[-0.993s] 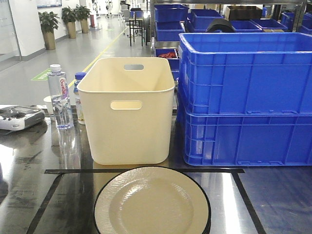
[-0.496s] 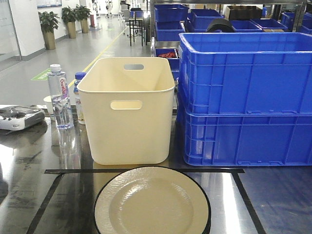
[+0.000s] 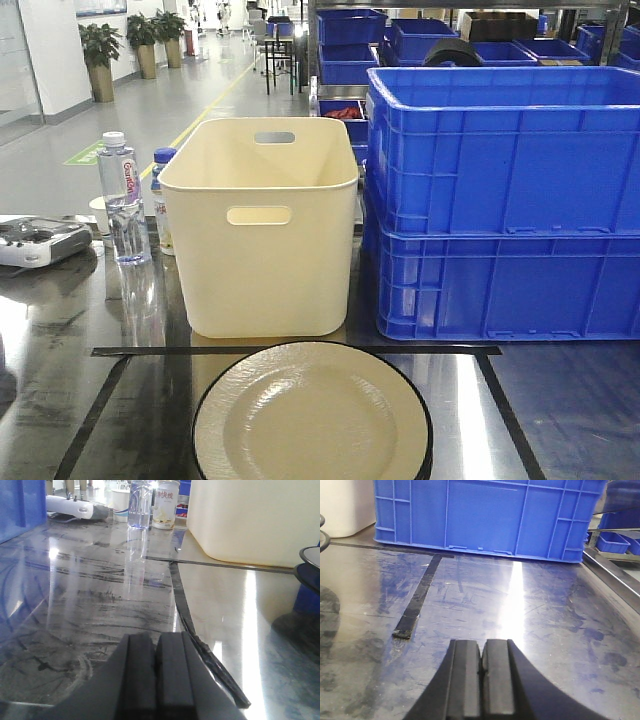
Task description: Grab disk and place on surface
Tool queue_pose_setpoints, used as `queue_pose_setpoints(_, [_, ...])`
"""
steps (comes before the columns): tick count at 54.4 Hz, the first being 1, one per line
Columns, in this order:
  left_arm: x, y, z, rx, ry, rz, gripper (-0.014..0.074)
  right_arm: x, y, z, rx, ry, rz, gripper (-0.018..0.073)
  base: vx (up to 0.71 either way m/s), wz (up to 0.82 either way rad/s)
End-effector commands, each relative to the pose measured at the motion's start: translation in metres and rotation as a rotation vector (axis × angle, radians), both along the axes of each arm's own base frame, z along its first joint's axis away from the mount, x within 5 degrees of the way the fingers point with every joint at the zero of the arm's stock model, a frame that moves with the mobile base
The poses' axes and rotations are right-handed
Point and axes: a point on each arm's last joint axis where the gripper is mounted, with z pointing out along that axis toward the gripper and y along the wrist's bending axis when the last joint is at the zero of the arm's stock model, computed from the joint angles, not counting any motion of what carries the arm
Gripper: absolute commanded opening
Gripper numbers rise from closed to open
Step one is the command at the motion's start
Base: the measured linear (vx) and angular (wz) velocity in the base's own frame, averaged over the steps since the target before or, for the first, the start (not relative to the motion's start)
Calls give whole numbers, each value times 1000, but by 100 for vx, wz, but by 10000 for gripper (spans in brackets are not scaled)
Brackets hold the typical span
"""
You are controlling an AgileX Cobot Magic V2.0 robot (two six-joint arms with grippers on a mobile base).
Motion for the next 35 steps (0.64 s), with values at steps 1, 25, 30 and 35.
queue_pose_setpoints(1, [-1,-1,13,-15,-107,-9,40,0,1,7,-5,-97,8,-8,0,0])
queue_pose_setpoints(25, [-1,-1,13,-15,-107,-9,40,0,1,7,-5,-97,8,-8,0,0])
queue_pose_setpoints(30, [-1,-1,13,-15,-107,-9,40,0,1,7,-5,-97,8,-8,0,0])
queue_pose_setpoints(35, [-1,-1,13,-15,-107,-9,40,0,1,7,-5,-97,8,-8,0,0])
